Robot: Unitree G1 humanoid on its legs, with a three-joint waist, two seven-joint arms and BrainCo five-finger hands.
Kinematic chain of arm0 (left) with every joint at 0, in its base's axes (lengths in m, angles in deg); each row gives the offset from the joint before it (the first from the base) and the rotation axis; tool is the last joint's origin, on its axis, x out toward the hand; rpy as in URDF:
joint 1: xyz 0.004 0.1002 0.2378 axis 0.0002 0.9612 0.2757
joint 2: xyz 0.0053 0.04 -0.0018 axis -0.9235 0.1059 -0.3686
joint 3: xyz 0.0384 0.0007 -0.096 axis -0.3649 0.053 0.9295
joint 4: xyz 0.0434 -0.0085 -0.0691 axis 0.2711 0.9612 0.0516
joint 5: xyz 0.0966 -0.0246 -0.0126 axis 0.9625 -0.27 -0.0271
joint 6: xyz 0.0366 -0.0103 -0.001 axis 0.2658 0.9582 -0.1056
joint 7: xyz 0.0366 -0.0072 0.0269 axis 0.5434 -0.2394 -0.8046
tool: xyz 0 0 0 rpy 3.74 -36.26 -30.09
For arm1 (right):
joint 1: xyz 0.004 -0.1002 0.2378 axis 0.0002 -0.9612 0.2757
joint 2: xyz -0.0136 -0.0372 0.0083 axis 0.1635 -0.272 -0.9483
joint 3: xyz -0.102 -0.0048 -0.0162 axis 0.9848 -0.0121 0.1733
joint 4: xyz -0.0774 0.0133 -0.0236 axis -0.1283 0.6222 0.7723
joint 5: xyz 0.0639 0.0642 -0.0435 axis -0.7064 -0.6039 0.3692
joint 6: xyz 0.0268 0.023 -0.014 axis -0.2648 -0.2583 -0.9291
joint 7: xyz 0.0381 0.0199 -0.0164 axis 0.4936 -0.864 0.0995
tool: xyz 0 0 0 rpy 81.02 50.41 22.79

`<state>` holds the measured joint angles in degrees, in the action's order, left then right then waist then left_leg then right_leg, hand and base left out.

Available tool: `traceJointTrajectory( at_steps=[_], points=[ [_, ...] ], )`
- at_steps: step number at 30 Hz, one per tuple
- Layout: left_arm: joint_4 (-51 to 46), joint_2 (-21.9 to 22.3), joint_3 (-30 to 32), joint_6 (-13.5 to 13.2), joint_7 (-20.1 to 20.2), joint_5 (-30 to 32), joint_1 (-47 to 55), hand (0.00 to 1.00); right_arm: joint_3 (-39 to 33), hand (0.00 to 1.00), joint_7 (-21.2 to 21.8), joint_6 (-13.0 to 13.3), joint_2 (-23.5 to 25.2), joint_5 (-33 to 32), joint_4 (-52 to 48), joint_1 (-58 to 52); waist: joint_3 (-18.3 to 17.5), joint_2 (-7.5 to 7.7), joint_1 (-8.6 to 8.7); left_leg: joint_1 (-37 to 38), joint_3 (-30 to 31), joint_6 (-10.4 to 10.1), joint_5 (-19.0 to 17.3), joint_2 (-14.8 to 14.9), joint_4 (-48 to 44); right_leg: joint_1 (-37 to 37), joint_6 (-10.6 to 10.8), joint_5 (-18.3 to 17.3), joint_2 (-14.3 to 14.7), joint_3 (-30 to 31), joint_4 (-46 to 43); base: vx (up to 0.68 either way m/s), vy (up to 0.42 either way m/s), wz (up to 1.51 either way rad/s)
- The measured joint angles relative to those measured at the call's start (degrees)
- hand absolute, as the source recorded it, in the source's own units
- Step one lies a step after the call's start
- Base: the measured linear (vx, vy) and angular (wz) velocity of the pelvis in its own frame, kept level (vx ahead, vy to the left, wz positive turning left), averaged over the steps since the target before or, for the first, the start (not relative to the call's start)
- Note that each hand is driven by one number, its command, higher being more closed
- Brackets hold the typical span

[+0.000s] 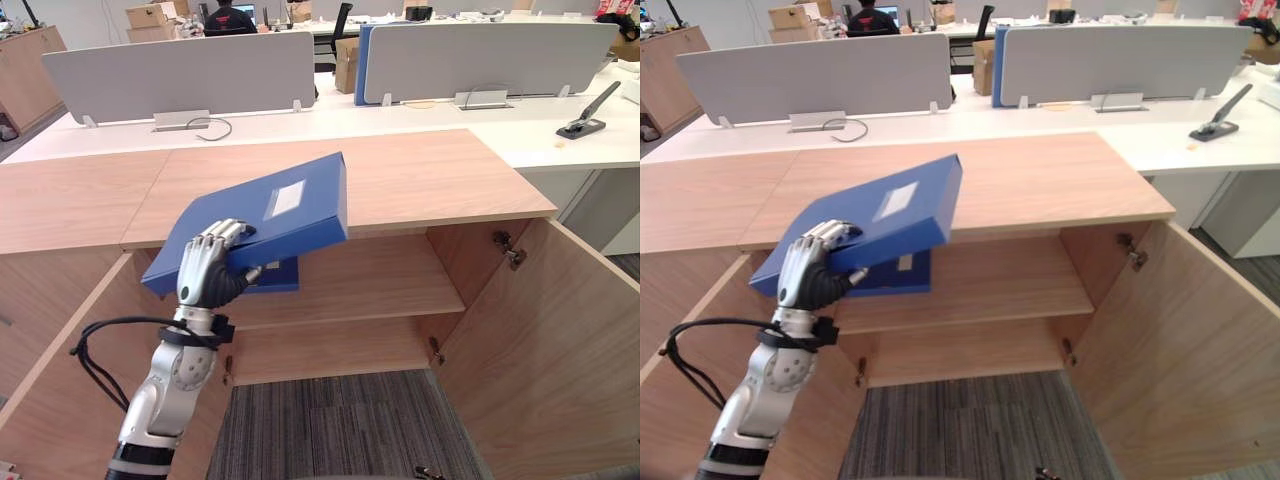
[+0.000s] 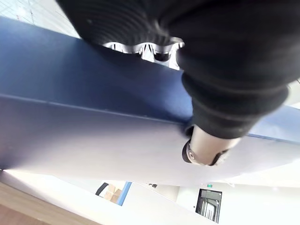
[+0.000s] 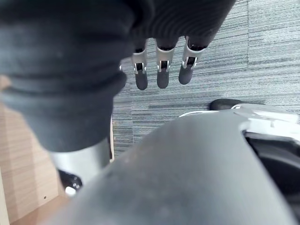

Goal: Walk over to the cabinet, pick up the folder, carry it to the office cabinet, place the folder inside the office cabinet, then close the office cabinet door

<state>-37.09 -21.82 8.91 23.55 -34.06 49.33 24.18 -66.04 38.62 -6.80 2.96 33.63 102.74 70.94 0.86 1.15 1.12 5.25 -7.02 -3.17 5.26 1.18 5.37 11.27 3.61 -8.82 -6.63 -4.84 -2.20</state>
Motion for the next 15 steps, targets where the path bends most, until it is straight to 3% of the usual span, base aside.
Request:
traceJointTrajectory(
  at_steps=[3, 5, 8, 10, 13, 15],
  points=[
    [-3.84, 1.77, 2.50, 0.35, -0.66, -2.00, 2.12, 1.00, 0.01, 0.00, 0.07, -0.14, 0.03, -0.09, 0.28, 0.04, 0.13, 0.21, -0.38, -0.25, 0.18, 0.05, 0.14, -0.03, -0.01, -0.12, 0.01, -0.01, -0.05, -0.13, -0.21, -0.03, 0.006, 0.04],
    [-7.72, 2.69, 3.58, 0.27, 0.06, -6.96, 3.92, 1.00, 0.01, 0.00, 0.09, -0.26, 0.18, -0.22, 0.46, 0.11, 0.20, 0.35, -0.80, -0.44, 0.46, 0.05, 0.20, -0.04, -0.05, -0.14, 0.01, -0.01, -0.03, -0.38, -0.26, -0.02, 0.000, 0.07],
    [-12.03, 3.87, 5.45, -1.91, 2.82, -23.62, 5.44, 1.00, -0.02, 0.00, 0.09, -0.56, 0.45, -0.45, 0.86, 0.45, 0.32, 0.73, -0.95, -1.07, 1.24, 0.09, 0.52, -0.04, -0.28, -0.32, 0.00, -0.01, 0.06, -1.00, -0.34, -0.02, -0.011, 0.15],
    [-14.00, 4.51, 6.93, -4.15, 9.43, -49.47, 6.30, 1.00, -0.05, 0.00, 0.09, -1.08, 0.61, -0.41, 1.04, 0.61, 0.46, 1.05, -1.39, -1.14, 1.41, 0.08, 0.64, 0.08, -0.30, -0.41, -0.01, -0.01, 0.20, -1.10, -0.66, -0.03, -0.007, 0.07],
    [-15.19, 6.95, 7.53, -4.74, 15.04, -68.57, 6.88, 1.00, -0.06, 0.00, 0.16, -1.43, 0.64, -0.34, 1.71, 0.99, 0.46, 1.11, -2.00, -1.15, 1.53, 0.20, 0.79, 0.04, -0.30, -0.50, -0.03, -0.02, 0.17, -1.10, -0.99, -0.04, 0.003, 0.01],
    [-15.77, 8.00, 7.71, -5.03, 17.26, -75.54, 6.96, 1.00, -0.07, 0.00, 0.16, -1.46, 0.65, -0.35, 1.88, 1.03, 0.46, 1.11, -2.18, -1.14, 1.64, 0.27, 0.91, 0.04, -0.30, -0.54, -0.09, -0.06, 0.18, -1.12, -1.19, -0.05, 0.006, 0.01]
  ],
)
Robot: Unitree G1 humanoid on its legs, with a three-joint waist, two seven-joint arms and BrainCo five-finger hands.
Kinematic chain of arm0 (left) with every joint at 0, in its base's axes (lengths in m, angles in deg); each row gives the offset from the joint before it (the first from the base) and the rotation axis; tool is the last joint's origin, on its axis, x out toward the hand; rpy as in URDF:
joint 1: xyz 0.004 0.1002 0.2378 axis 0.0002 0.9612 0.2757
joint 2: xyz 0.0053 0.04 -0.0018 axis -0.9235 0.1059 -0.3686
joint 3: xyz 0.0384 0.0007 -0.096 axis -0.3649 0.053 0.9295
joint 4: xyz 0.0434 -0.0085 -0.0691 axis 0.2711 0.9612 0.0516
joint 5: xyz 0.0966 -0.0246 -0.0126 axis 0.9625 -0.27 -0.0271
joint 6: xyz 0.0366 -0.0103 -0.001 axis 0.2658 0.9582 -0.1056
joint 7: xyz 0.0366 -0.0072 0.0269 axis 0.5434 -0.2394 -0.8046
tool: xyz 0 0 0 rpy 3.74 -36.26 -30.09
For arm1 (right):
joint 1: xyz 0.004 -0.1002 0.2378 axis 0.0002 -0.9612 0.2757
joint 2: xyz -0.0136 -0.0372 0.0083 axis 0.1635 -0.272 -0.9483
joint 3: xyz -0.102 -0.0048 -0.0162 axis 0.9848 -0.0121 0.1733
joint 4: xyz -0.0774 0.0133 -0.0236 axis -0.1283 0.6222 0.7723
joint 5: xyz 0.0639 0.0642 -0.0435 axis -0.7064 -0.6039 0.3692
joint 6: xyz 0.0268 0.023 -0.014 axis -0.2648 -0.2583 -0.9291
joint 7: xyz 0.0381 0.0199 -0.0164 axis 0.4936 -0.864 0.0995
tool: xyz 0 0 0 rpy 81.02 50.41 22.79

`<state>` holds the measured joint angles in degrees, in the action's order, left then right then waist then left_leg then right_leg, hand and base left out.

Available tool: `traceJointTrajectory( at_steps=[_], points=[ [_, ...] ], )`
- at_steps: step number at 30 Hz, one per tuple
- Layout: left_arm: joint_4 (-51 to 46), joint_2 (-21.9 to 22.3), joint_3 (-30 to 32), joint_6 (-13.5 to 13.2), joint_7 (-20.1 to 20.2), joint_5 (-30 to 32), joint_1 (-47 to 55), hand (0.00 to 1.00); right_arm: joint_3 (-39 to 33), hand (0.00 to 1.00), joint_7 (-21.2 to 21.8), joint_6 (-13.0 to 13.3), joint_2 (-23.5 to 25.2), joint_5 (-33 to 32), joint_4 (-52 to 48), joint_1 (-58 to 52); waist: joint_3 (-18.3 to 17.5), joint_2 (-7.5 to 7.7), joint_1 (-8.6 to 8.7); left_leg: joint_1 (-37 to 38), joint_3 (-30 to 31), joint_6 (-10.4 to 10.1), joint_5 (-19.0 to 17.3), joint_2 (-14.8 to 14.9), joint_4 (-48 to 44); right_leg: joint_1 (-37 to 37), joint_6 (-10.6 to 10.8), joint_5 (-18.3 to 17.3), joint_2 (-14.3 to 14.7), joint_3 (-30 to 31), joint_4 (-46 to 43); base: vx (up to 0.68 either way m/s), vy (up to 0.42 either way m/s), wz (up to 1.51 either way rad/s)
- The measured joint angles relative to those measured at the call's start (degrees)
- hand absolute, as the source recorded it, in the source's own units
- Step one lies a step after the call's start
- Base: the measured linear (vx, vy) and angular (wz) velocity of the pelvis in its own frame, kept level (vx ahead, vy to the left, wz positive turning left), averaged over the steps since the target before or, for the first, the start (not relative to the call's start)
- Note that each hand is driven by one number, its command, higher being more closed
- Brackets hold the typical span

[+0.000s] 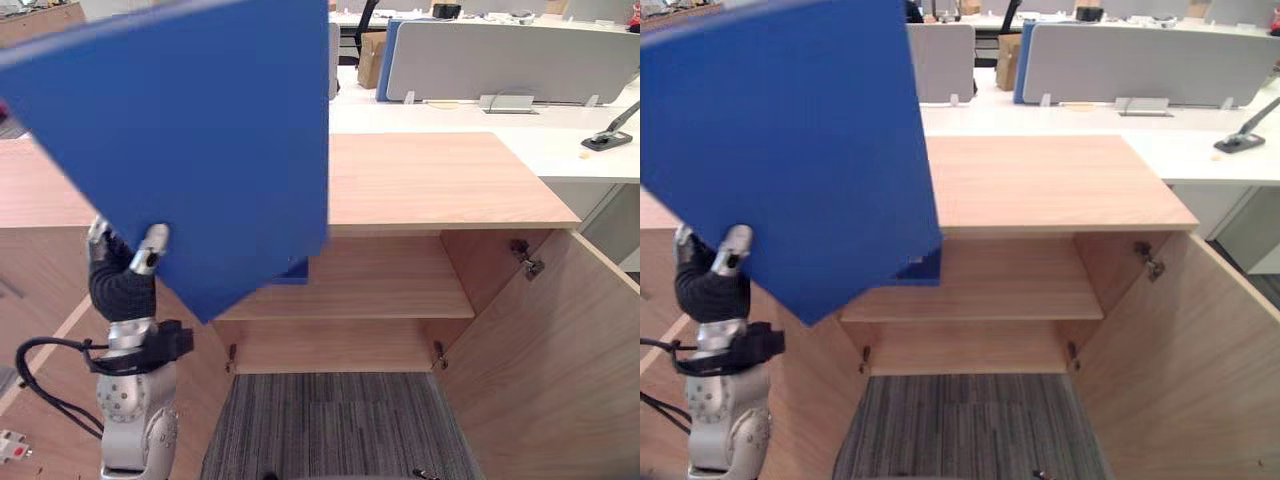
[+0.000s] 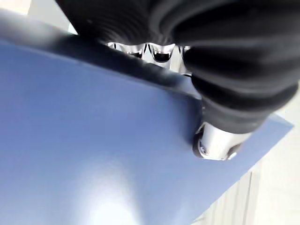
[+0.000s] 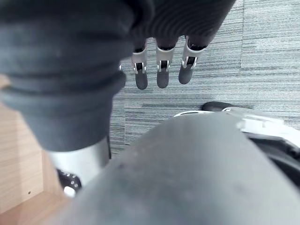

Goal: Walk over to the cabinet, pick up the folder, carry it to the office cabinet, place the folder inside the office cabinet, then close the office cabinet door

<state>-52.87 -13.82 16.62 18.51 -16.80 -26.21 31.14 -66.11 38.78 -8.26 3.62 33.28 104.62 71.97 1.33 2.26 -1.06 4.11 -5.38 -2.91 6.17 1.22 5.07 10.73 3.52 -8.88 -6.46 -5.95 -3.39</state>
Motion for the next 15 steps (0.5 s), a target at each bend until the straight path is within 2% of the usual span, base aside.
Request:
traceJointTrajectory(
  at_steps=[3, 6, 8, 9, 10, 11, 12, 15],
  points=[
    [-0.60, 2.20, 0.83, -1.10, 1.12, -5.68, 0.00, 1.00, 0.01, 0.00, 0.02, -0.01, 0.06, -0.06, 0.04, 0.00, 0.00, -0.01, -0.06, -0.02, 0.22, 0.09, 0.16, 0.00, 0.01, -0.10, -0.14, -0.17, 0.03, -0.11, -0.39, -0.06, 0.002, 0.03],
    [-0.62, 4.03, 1.62, -1.69, 1.14, -6.30, 0.26, 1.00, 0.02, 0.00, 0.02, 0.00, 0.15, -0.38, 0.05, 0.00, 0.02, 0.02, -0.27, -0.16, 0.72, 0.10, 0.39, -0.02, 0.01, -0.28, -0.12, -0.38, 0.06, -0.38, -0.93, -0.06, -0.004, 0.08],
    [-0.67, 5.55, 0.44, -1.84, 1.08, -6.32, 1.39, 1.00, -0.21, 0.00, -0.08, -0.49, 0.57, -3.01, 0.26, 1.17, -0.07, 0.02, -0.90, -1.10, 1.45, 0.16, 0.64, -0.18, 0.02, -0.70, 0.04, -0.72, 0.01, -1.33, -1.23, -0.05, -0.010, 0.18],
    [-0.66, 6.56, -3.27, -2.11, 0.78, -6.34, 1.77, 1.00, 0.25, 0.00, -0.51, -1.66, 0.69, -5.19, 0.48, 3.64, -0.04, 0.12, -1.73, -2.16, 2.09, 0.20, 1.13, -0.17, 0.03, -1.95, 0.17, -0.90, 0.01, -1.91, -1.50, -0.05, -0.015, 0.23],
    [-0.64, 6.97, -5.70, -2.06, 0.76, -6.44, 2.12, 1.00, 0.65, 0.00, -1.61, -1.70, 0.94, -8.51, 0.51, 5.57, 0.11, 0.21, -2.33, -2.54, 2.16, 0.22, 1.38, -0.08, 0.02, -2.43, 0.16, -0.87, 0.08, -1.86, -1.76, -0.05, -0.013, 0.20],
    [-0.59, 7.03, -9.82, -1.55, 0.85, -7.08, 3.70, 1.00, -0.05, 0.00, -5.12, -1.33, 2.70, -15.59, -0.12, 9.38, 0.12, 0.40, -3.10, -3.04, 2.33, 0.19, 1.57, 0.11, -0.02, -3.11, 0.10, -0.82, 0.23, -1.85, -2.31, -0.02, -0.009, 0.09],
    [-0.39, 7.07, -12.13, -0.98, 0.91, -7.05, 5.89, 1.00, 0.17, 0.00, -5.76, -0.56, 4.34, -21.10, -4.75, 11.49, 0.02, 0.46, -3.33, -3.04, 2.54, 0.20, 1.67, 0.08, -0.02, -3.04, 0.05, -0.78, 0.26, -1.99, -2.47, 0.00, -0.013, 0.09],
    [-0.40, 7.17, -12.08, -0.54, 0.96, -6.76, 9.79, 1.00, 0.80, 0.00, -6.73, 1.19, 8.20, -26.24, -24.99, 11.01, -0.21, 0.24, -3.30, -2.94, 2.55, 0.20, 1.68, 0.07, -0.03, -2.86, 0.04, -0.77, 0.22, -2.09, -2.54, 0.01, -0.007, 0.04]
  ],
)
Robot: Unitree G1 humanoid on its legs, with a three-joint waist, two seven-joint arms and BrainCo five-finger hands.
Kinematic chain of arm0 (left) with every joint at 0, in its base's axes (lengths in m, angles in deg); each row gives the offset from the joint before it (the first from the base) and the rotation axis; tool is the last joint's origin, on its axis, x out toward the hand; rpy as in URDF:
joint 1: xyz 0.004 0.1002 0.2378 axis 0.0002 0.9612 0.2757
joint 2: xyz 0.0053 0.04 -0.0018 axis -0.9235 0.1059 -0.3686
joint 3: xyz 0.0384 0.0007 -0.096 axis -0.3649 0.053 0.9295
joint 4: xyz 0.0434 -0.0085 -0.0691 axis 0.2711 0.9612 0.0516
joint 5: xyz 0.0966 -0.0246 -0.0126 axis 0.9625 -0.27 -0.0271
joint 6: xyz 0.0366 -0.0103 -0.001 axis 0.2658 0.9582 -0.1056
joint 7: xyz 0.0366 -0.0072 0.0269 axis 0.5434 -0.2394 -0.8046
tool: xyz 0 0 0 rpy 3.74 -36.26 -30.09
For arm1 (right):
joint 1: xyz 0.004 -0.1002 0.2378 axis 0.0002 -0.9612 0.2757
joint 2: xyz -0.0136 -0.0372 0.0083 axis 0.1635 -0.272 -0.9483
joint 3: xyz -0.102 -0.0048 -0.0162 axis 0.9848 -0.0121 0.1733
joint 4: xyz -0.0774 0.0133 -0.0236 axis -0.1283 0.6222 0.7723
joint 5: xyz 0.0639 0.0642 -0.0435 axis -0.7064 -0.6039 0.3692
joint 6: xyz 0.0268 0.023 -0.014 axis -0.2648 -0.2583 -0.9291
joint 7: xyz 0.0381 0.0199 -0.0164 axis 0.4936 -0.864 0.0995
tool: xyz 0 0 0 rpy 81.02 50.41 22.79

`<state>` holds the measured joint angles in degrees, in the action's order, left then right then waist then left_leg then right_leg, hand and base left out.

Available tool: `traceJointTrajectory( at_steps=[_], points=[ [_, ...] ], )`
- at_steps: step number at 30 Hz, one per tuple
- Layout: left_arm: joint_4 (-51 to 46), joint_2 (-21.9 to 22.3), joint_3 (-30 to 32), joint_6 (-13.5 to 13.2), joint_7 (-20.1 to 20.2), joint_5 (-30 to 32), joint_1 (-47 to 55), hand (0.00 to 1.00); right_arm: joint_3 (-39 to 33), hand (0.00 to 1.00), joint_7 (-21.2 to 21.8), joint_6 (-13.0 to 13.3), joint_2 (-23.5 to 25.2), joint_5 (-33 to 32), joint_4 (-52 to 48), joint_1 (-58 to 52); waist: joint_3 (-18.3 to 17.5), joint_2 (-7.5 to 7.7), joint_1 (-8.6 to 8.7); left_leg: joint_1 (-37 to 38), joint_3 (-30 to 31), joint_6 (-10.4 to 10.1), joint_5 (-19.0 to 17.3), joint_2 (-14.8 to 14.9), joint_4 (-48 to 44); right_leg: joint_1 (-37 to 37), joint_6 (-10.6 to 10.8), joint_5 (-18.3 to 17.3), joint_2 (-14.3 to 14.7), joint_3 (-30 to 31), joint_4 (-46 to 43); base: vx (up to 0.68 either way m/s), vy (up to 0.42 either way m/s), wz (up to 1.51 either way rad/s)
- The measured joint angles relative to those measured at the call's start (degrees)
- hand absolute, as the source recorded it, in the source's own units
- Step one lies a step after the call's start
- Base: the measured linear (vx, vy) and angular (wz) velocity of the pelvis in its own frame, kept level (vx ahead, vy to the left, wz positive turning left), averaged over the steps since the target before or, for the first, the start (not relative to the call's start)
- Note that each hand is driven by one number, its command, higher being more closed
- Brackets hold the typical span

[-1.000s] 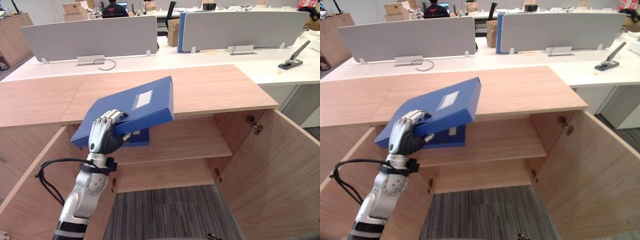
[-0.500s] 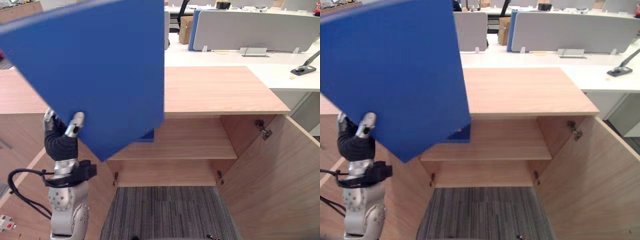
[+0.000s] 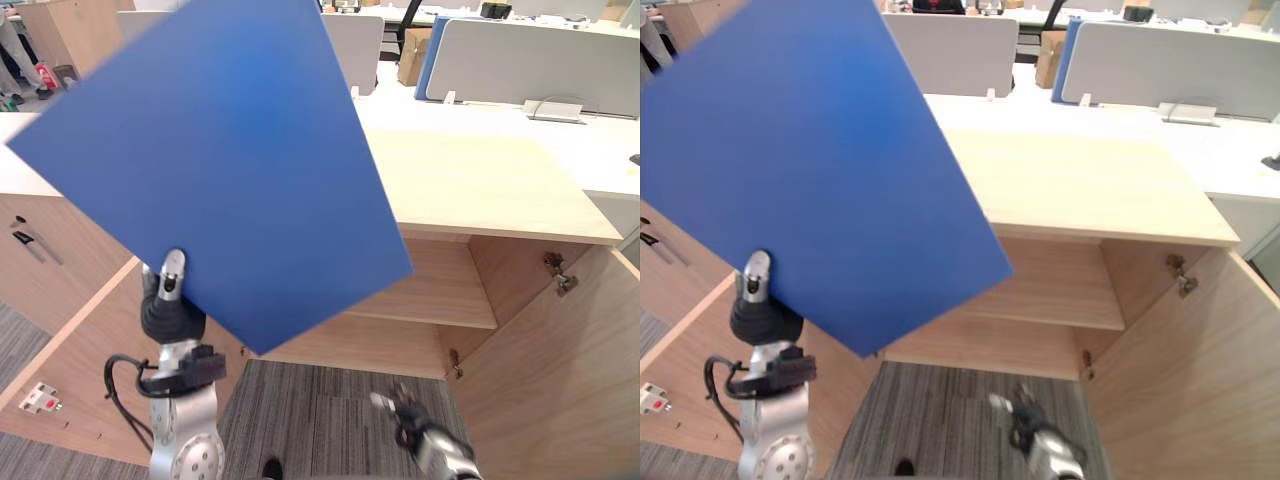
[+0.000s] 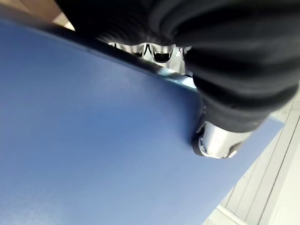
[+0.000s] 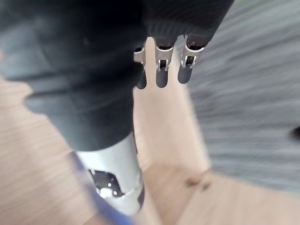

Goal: Walk over to the cabinet, pick up the folder, carry it to the office cabinet, place the folder inside the office cabinet, then close the office cabinet door

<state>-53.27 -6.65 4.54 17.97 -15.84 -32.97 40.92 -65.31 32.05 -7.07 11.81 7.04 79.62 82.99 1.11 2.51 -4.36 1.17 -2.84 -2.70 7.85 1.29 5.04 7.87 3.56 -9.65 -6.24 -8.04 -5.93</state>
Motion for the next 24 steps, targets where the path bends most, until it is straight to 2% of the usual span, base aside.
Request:
traceJointTrajectory(
  at_steps=[2, 4, 7, 13, 19, 24],
  points=[
    [0.02, 0.16, 1.13, 0.14, 0.01, 0.21, 1.71, 1.00, -0.61, 0.00, -0.31, 1.04, 0.26, -0.63, -10.84, -0.46, 0.04, 0.08, -0.01, -0.01, 0.01, 0.01, -0.01, -0.02, -0.01, 0.00, -0.01, 0.01, -0.03, 0.00, -0.01, 0.00, 0.000, 0.00],
    [0.04, 0.17, 4.23, 0.78, 0.05, 1.42, 3.08, 1.00, -3.16, 0.00, -1.06, 3.56, 0.15, -1.30, -21.89, -1.43, 0.02, 0.12, 0.24, 0.09, 0.01, 0.03, -0.03, -0.11, 0.00, 0.05, -0.01, 0.01, -0.14, 0.00, -0.07, -0.02, 0.003, -0.01],
    [0.04, 0.65, 7.31, 1.21, 0.08, 1.97, 3.21, 1.00, -5.26, 0.00, -1.66, 5.07, -0.04, -2.95, -28.61, -1.54, -0.05, 0.22, 0.36, 0.35, 0.03, 0.04, -0.02, -0.11, 0.01, 0.11, -0.01, 0.01, -0.13, 0.00, -0.28, -0.05, 0.002, -0.03],
    [0.03, 1.81, 8.68, 1.43, 0.19, 4.69, 3.20, 1.00, -1.86, 0.00, -0.49, 5.36, -0.14, -2.93, -34.93, -0.67, -0.09, 0.19, 0.66, 0.33, 0.02, 0.12, 0.08, -0.03, 0.03, -0.01, -0.05, 0.04, -0.04, -0.16, 0.02, -0.06, 0.001, -0.01],
    [0.04, 1.83, 10.41, 1.70, 0.17, 11.30, 3.20, 1.00, 3.19, 0.00, 2.63, 5.21, -0.28, -3.17, -36.97, 3.42, -0.47, 0.35, 0.72, -0.34, 0.36, 0.11, 0.19, -0.12, 0.00, -0.23, -0.12, 0.23, 0.03, -0.49, 0.45, 0.01, -0.003, 0.02],
    [0.35, 1.78, 10.22, 1.90, -0.12, 15.17, 3.10, 1.00, 10.41, 0.00, 5.13, 3.25, -2.35, -7.25, -36.87, 6.48, -0.82, 0.50, 0.68, -1.10, 0.73, 0.12, 0.18, -0.17, 0.00, -0.64, -0.10, 0.30, 0.06, -0.91, 0.54, 0.01, -0.007, 0.05]
  ],
)
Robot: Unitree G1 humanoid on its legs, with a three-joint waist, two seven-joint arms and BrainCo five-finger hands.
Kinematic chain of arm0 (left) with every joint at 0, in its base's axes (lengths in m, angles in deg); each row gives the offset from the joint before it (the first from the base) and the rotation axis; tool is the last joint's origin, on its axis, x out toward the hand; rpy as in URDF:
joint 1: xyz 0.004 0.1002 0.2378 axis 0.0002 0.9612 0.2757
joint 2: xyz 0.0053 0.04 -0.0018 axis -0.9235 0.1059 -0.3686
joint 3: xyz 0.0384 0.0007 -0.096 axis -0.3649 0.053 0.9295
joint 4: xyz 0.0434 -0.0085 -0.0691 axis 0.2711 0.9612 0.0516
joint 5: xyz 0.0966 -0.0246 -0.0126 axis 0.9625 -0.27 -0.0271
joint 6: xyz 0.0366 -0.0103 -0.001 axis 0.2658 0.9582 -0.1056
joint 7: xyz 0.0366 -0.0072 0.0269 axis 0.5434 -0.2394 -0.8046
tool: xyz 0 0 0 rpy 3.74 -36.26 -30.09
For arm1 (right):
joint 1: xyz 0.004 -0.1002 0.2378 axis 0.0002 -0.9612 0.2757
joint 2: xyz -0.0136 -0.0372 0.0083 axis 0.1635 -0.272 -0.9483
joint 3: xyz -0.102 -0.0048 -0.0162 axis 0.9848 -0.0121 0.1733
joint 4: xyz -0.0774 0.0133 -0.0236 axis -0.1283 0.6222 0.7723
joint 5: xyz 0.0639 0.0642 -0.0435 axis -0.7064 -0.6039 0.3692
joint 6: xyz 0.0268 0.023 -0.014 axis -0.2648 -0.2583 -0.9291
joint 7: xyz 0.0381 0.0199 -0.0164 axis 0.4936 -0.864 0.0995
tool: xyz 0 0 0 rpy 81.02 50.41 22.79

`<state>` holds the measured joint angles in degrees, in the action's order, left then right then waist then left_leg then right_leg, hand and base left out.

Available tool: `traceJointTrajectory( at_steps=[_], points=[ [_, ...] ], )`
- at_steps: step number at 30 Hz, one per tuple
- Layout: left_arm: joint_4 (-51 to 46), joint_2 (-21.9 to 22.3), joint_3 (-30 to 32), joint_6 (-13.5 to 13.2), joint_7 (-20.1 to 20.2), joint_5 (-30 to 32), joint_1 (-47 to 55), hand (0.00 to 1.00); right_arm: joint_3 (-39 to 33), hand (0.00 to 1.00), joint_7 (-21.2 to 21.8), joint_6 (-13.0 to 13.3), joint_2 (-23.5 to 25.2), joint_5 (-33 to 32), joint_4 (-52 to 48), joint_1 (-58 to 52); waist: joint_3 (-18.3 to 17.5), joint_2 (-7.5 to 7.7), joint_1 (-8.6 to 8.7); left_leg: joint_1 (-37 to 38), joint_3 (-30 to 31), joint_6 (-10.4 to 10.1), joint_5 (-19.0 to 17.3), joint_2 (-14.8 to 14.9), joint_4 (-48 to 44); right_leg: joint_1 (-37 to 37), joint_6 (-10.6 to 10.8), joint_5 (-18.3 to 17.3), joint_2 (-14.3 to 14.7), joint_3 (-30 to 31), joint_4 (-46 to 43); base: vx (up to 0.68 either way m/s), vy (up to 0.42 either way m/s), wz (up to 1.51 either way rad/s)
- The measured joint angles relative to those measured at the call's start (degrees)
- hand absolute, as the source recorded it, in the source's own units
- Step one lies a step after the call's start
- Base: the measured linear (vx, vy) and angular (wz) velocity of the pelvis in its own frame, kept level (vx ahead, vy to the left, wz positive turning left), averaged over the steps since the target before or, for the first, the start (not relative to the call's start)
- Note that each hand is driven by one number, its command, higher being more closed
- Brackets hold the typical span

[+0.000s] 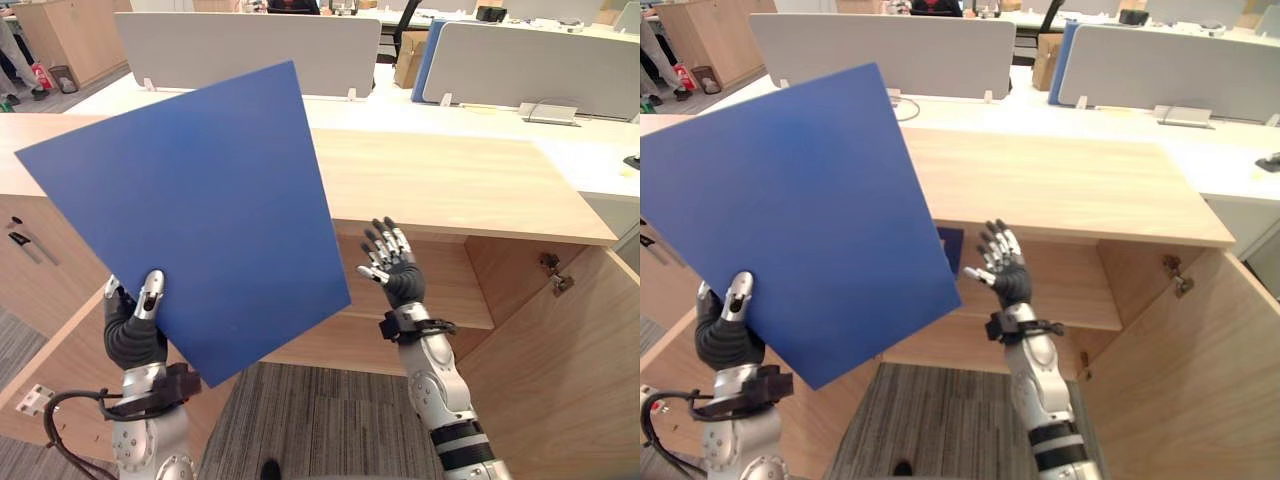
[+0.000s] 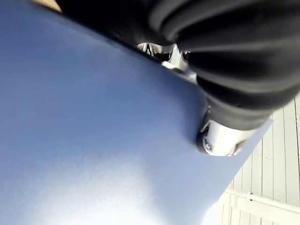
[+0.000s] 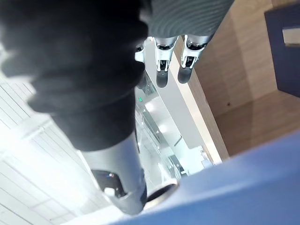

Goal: Walk over to the cabinet, pick up the folder, carry it to the office cabinet, place the folder inside the office cabinet, then close the office cabinet door

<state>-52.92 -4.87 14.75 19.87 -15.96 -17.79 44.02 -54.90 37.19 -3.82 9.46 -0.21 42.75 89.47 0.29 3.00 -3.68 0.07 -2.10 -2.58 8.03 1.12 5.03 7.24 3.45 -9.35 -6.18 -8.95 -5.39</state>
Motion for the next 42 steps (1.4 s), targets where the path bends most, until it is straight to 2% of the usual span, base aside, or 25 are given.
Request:
traceJointTrajectory(
  at_steps=[3, 8, 13, 14, 18, 23, 24, 29, 35, 37, 42],
  points=[
    [0.20, -0.56, -2.51, 0.78, 0.00, 2.82, 0.01, 1.00, 6.01, 0.00, 1.97, -0.97, -0.98, -2.32, 0.10, 3.94, -0.01, -0.01, -0.09, 0.01, -0.02, 0.01, -0.01, 0.02, 0.00, -0.01, 0.00, 0.01, 0.02, 0.00, -0.02, 0.00, 0.000, 0.00],
    [0.20, -1.94, -2.21, -0.21, -0.69, 6.98, -0.01, 1.00, 8.30, 0.00, 2.50, -1.99, -3.49, -4.90, 2.04, 8.99, -0.44, -0.08, -0.77, 0.05, -0.11, 0.02, -0.02, 0.06, 0.00, -0.04, -0.07, 0.23, 0.02, 0.04, -0.05, -0.01, 0.003, -0.01],
    [1.02, -3.61, -2.20, -0.93, -1.78, 9.32, 0.19, 1.00, 12.10, 0.00, 3.20, -2.64, -7.59, -10.31, 2.37, 12.22, -1.40, -0.30, -0.88, 0.10, -0.36, 0.01, -0.01, 0.15, 0.00, -0.14, -0.21, 0.40, 0.05, 0.14, -0.03, -0.02, 0.002, -0.02],
    [1.58, -4.38, -2.20, -0.93, -1.79, 9.34, 0.34, 1.00, 12.91, 1.00, 3.57, -2.78, -8.91, -11.38, 2.37, 13.30, -1.54, -0.40, -0.87, 0.12, -0.39, 0.01, 0.00, 0.20, 0.00, -0.14, -0.23, 0.42, 0.09, 0.18, -0.04, -0.03, -0.002, -0.03],
    [2.64, -5.32, -2.20, -0.98, -2.24, 9.44, 1.85, 1.00, 16.90, 1.00, 4.62, -4.07, -14.15, -12.80, 2.37, 17.87, -1.96, -0.67, -0.89, 0.14, -0.60, -0.01, 0.01, 0.28, 0.00, -0.25, -0.27, 0.58, 0.16, 0.54, 0.03, -0.02, 0.000, -0.02],
    [4.15, -7.16, -2.22, -1.09, -2.27, 9.70, 2.45, 1.00, 19.30, 1.00, 6.10, -4.86, -17.13, -12.97, 2.37, 19.83, -2.48, -1.02, -1.18, 0.14, -0.73, -0.02, 0.00, 0.28, 0.00, -0.33, -0.25, 0.63, 0.16, 0.96, 0.05, 0.00, 0.000, -0.01],
    [4.81, -7.59, -2.23, -1.08, -2.27, 9.96, 2.46, 0.00, 19.80, 1.00, 6.22, -4.96, -17.59, -12.35, 2.37, 20.27, -2.62, -1.21, -1.25, 0.14, -0.86, -0.01, -0.01, 0.29, 0.00, -0.38, -0.23, 0.67, 0.15, 1.10, 0.06, -0.01, 0.001, -0.06],
    [9.57, -9.86, -2.89, -0.06, -2.27, 13.66, 3.07, 0.00, 23.36, 1.00, 7.21, -5.24, -22.26, -8.70, 2.36, 23.62, -2.97, -1.52, -1.27, 0.14, -1.06, -0.01, -0.02, 0.32, 0.00, -0.46, -0.23, 0.78, 0.15, 1.30, 0.12, 0.00, 0.000, -0.01],
    [19.23, -12.14, -7.44, 3.22, -0.30, 17.69, 4.27, 0.00, 25.77, 1.00, 8.90, -5.59, -26.25, 1.53, 2.37, 24.29, -3.10, -1.75, -1.39, 0.07, -1.20, -0.02, -0.02, 0.35, 0.00, -0.60, -0.23, 0.79, 0.16, 1.34, 0.18, 0.00, 0.000, 0.00],
    [23.36, -12.49, -8.97, 3.84, 0.92, 19.08, 4.05, 0.00, 26.22, 1.00, 9.85, -5.94, -26.87, 4.79, 2.42, 23.68, -3.13, -1.86, -1.35, -0.02, -1.25, -0.04, -0.04, 0.42, 0.00, -0.69, -0.23, 0.77, 0.16, 1.37, 0.20, 0.00, 0.000, 0.00],
    [41.23, -12.59, -13.75, 4.92, 4.67, 20.60, 0.63, 0.00, 27.31, 1.00, 11.07, -5.99, -27.04, 12.75, 5.03, 15.90, -3.23, -2.11, -1.42, -0.67, -1.94, -0.35, -0.40, 1.36, -0.83, -1.41, -0.39, 0.67, 0.69, 2.18, 0.00, 0.00, -0.017, -0.05]
  ],
)
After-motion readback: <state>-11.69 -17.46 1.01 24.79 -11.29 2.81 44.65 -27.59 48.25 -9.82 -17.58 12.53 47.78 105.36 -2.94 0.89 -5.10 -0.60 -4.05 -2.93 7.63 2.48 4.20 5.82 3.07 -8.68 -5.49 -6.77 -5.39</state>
